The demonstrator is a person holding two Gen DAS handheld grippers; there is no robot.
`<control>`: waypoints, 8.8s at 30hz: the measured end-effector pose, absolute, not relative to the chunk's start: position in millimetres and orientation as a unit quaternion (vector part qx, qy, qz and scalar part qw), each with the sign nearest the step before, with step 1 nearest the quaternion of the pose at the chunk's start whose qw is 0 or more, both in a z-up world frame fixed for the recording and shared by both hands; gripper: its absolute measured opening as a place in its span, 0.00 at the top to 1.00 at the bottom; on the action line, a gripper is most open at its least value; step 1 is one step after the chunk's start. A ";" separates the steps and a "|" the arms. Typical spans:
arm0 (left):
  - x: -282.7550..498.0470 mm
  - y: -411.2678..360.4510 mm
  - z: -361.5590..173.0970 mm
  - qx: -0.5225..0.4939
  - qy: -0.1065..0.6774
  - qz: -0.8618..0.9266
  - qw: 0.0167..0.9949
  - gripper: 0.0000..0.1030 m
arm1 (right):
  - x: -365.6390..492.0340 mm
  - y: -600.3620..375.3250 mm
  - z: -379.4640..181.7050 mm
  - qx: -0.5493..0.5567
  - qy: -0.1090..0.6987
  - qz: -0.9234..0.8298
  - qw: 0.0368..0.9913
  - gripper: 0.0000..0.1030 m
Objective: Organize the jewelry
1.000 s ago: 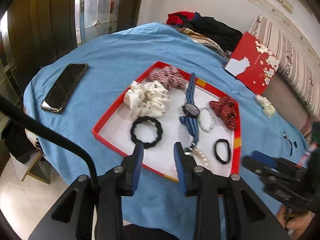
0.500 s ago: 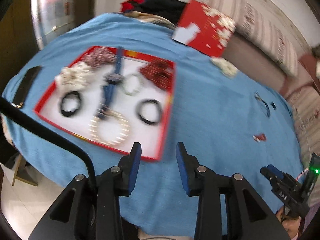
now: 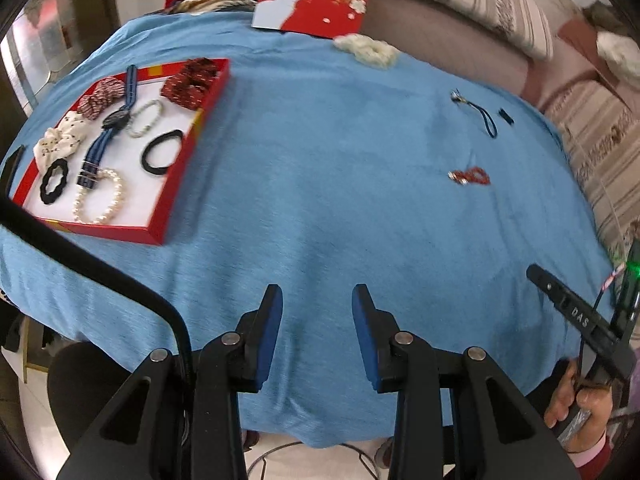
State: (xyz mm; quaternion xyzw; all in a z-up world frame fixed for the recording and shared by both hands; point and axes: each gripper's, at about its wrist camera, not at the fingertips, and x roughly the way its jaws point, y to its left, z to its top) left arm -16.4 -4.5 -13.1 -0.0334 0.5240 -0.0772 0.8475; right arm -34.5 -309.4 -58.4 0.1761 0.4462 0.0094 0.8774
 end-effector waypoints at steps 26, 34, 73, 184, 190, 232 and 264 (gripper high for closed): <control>79.1 -147.5 -30.2 0.066 0.521 -0.198 0.827 0.67 | -27.7 -356.9 -68.9 0.180 0.404 -0.021 0.897 0.53; 147.5 -211.3 -50.7 0.055 0.546 -0.253 0.796 0.73 | -24.6 -346.5 -72.6 0.136 0.397 -0.025 0.907 0.49; 121.5 -1.6 -25.3 -0.095 0.512 -0.141 0.842 0.93 | 149.1 -328.5 -46.6 0.080 0.506 0.059 0.857 0.96; 103.1 291.1 23.6 -0.122 0.439 0.004 0.890 0.67 | 165.1 73.7 21.7 0.042 0.462 0.224 0.857 0.59; 74.1 304.4 29.4 -0.166 0.422 0.032 0.891 0.65 | 179.9 65.2 -13.1 0.037 0.504 0.198 0.840 0.65; 32.3 193.1 50.8 -0.128 0.402 0.001 0.907 0.48 | 126.8 -102.2 -7.7 0.187 0.482 0.099 0.850 0.68; -66.3 78.2 95.4 -0.043 0.267 0.107 0.957 0.03 | -25.0 -135.0 23.7 0.054 0.392 0.056 0.917 0.42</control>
